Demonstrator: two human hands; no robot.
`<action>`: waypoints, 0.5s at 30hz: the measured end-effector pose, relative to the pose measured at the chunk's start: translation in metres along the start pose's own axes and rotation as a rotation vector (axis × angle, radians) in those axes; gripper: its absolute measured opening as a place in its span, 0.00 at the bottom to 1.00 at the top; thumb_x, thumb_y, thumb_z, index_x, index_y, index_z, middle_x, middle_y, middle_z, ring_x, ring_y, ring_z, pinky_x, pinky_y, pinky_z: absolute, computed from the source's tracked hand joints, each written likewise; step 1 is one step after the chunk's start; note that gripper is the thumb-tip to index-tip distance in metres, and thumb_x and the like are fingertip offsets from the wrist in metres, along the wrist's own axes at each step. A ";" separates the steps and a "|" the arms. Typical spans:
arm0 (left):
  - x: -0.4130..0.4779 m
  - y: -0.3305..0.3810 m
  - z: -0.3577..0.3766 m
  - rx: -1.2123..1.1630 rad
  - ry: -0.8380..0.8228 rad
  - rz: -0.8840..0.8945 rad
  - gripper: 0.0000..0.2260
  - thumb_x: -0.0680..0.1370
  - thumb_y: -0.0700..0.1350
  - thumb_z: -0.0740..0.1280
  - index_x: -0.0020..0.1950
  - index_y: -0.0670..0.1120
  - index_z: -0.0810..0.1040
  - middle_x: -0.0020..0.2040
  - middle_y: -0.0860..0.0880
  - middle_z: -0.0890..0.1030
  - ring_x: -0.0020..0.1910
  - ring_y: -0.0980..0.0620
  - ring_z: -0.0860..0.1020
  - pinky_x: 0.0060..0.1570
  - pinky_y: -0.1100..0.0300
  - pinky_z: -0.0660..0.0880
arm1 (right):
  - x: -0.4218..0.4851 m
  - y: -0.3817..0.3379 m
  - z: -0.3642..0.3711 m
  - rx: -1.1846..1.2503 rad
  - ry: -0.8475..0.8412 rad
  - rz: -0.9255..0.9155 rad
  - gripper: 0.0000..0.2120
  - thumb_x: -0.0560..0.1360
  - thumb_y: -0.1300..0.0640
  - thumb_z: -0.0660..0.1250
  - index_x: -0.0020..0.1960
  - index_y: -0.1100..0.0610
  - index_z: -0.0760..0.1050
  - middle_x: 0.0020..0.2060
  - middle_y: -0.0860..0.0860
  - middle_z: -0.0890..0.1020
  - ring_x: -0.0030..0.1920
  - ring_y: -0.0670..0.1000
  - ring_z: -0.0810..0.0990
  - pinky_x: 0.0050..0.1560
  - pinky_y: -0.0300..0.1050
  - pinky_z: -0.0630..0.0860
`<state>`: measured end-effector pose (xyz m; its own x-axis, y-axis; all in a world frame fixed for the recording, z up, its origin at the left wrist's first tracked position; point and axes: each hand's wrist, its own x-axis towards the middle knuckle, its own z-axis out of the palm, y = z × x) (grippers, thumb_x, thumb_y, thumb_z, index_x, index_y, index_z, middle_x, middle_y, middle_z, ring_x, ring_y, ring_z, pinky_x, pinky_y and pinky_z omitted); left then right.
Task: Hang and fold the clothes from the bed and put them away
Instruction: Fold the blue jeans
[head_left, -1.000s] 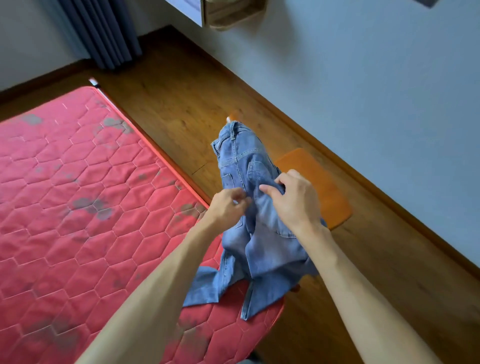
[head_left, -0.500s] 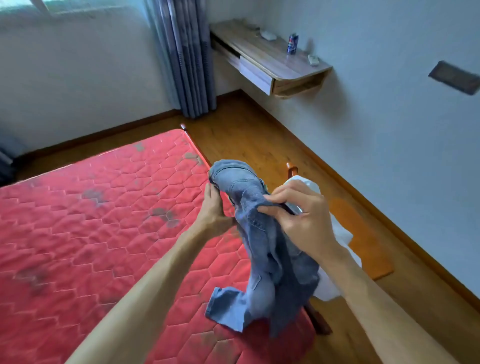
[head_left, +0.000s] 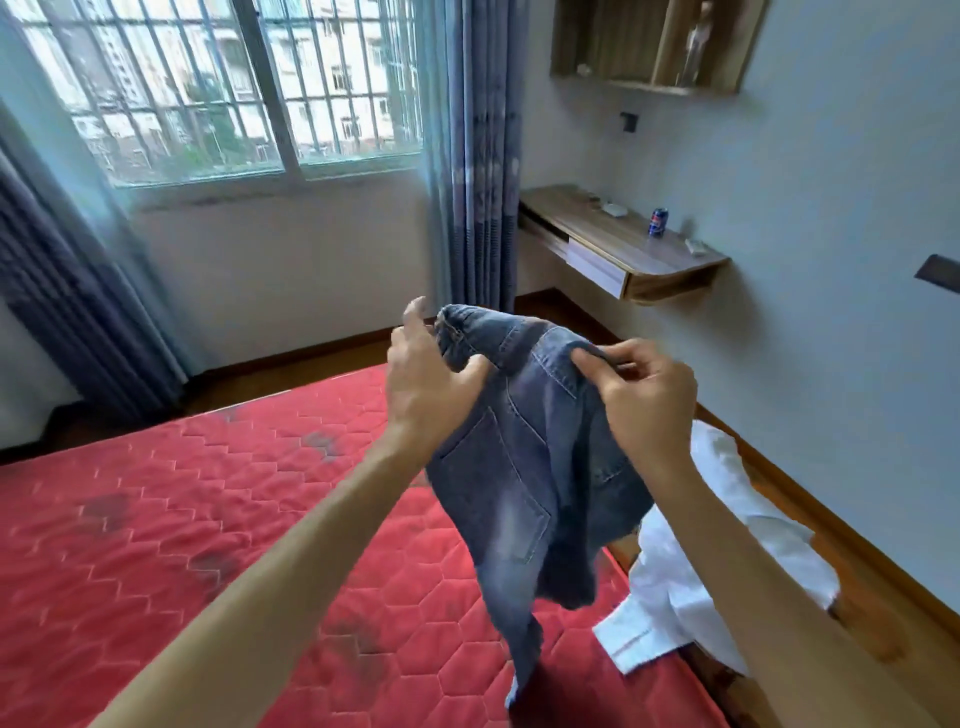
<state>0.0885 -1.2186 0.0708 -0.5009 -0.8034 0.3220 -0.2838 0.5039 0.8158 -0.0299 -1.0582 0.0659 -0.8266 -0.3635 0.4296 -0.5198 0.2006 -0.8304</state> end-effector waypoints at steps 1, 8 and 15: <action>-0.007 0.006 -0.015 -0.001 -0.018 0.056 0.27 0.72 0.49 0.73 0.69 0.50 0.70 0.53 0.50 0.80 0.52 0.52 0.79 0.56 0.56 0.76 | 0.001 -0.013 0.010 0.004 -0.017 0.032 0.09 0.71 0.43 0.75 0.38 0.46 0.81 0.33 0.40 0.83 0.37 0.43 0.82 0.41 0.40 0.78; -0.030 0.009 -0.062 -0.419 -0.444 -0.228 0.22 0.75 0.65 0.67 0.56 0.48 0.80 0.47 0.54 0.82 0.45 0.57 0.80 0.45 0.61 0.76 | -0.022 -0.085 0.076 0.586 -0.372 0.340 0.05 0.76 0.59 0.71 0.47 0.60 0.85 0.43 0.59 0.87 0.46 0.56 0.86 0.57 0.55 0.81; -0.009 -0.049 -0.101 -0.764 -0.273 -0.474 0.12 0.82 0.44 0.64 0.55 0.36 0.79 0.47 0.41 0.85 0.41 0.51 0.84 0.41 0.61 0.81 | -0.020 -0.082 0.102 0.733 -0.669 0.317 0.21 0.76 0.79 0.53 0.60 0.63 0.76 0.53 0.63 0.83 0.52 0.55 0.84 0.54 0.42 0.81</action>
<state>0.1894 -1.2680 0.0767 -0.6725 -0.7203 -0.1698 0.0579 -0.2800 0.9582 0.0508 -1.1600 0.0896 -0.4977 -0.8656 0.0552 0.1443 -0.1454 -0.9788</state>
